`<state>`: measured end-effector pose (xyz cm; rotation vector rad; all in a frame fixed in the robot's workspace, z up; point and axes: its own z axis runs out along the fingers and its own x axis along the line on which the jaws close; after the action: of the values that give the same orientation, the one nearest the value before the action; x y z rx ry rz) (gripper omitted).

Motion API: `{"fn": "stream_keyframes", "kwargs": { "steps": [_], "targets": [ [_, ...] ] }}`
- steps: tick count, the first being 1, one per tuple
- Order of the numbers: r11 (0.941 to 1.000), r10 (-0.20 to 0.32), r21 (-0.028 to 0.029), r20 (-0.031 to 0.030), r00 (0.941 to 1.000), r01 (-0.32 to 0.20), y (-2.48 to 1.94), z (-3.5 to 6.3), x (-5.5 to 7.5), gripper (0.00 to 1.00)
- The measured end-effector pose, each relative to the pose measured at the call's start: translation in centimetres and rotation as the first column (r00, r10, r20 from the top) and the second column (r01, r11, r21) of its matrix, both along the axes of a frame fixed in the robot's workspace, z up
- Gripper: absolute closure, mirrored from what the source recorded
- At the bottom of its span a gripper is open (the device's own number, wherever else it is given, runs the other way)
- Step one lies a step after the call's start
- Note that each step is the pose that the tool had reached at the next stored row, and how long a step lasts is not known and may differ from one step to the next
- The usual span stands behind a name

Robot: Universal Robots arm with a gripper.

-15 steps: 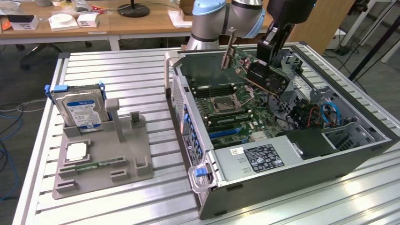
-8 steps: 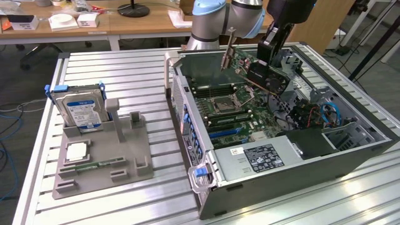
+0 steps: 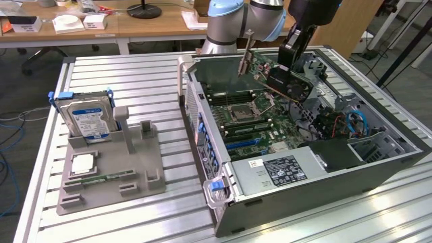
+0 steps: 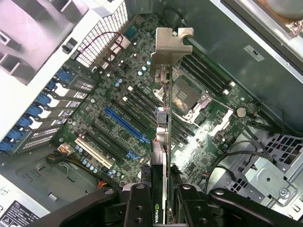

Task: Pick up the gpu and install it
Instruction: 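Insert the gpu into the slot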

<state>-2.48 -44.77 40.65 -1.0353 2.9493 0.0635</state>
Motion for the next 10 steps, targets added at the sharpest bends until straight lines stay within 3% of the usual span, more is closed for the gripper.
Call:
{"fn": "stream_keyframes", "kwargs": {
  "steps": [10],
  "targets": [
    [0.9999,0.015,0.0000,0.0000,0.9999,-0.015,0.00,0.00,0.00,0.74]
  ]
}}
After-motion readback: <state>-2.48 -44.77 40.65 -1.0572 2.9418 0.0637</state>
